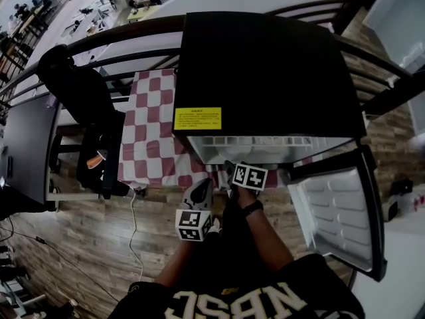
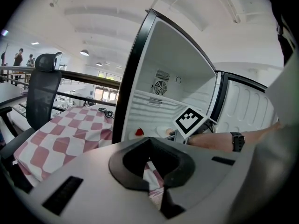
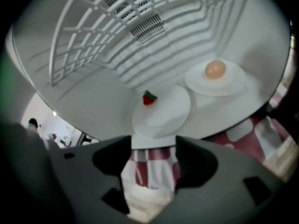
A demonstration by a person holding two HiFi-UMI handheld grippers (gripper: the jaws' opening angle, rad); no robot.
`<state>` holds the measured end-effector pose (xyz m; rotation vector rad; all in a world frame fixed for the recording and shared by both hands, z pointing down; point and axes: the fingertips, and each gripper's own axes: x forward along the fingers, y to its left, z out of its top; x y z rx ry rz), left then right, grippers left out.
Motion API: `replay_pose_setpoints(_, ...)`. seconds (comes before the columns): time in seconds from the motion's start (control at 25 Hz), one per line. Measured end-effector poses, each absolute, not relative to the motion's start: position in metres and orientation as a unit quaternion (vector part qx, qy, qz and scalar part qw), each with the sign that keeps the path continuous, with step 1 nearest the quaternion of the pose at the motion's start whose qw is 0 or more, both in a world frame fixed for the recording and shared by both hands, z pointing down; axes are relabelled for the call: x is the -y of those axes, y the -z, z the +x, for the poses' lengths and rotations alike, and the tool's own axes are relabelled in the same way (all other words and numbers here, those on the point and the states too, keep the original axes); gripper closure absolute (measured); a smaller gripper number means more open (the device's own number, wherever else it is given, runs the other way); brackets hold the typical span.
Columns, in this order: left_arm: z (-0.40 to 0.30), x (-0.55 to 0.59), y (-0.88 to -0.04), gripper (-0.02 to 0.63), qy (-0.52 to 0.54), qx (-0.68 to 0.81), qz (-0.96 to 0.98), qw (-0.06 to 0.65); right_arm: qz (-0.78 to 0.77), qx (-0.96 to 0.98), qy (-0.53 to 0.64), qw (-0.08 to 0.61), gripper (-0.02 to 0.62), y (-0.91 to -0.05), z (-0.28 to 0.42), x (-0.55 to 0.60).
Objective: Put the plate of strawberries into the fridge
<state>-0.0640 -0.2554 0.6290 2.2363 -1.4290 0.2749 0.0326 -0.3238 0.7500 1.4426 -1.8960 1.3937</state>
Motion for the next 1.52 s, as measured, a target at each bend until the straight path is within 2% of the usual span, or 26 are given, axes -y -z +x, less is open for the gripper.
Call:
replay_pose_setpoints(0.28,-0.067,0.246,-0.611,0.589,-0.094,0.517,0.822,0.219,0.527,0.728,-0.411,0.15,0.319,-0.706,0.057,0.295)
replay_pose_setpoints(0.36,-0.066,0.246,-0.601,0.589,-0.082,0.516,0.827,0.207,0.535,0.748,-0.365,0.146,0.373,-0.685,0.063,0.287)
replay_pose_setpoints(0.48,-0.064,0.242,-0.585,0.589,-0.066,0.513,0.833,0.195,0.543,0.767,-0.316,0.131,0.493,-0.648,0.065,0.27)
replay_pose_setpoints(0.64,-0.058,0.233,-0.547,0.589,-0.032,0.494,0.849,0.186,0.536,0.792,-0.28,0.077,0.545,-0.59,0.055,0.248)
replay_pose_setpoints(0.96,-0.049,0.204,-0.491,0.589,-0.002,0.48,0.869,0.123,0.566,0.803,-0.183,-0.03,0.575,-0.497,0.049,0.196)
replay_pose_setpoints(1.52,-0.063,0.185,-0.478,0.589,0.012,0.488,0.867,0.102,0.564,0.817,-0.114,0.019,0.576,-0.482,0.041,0.178)
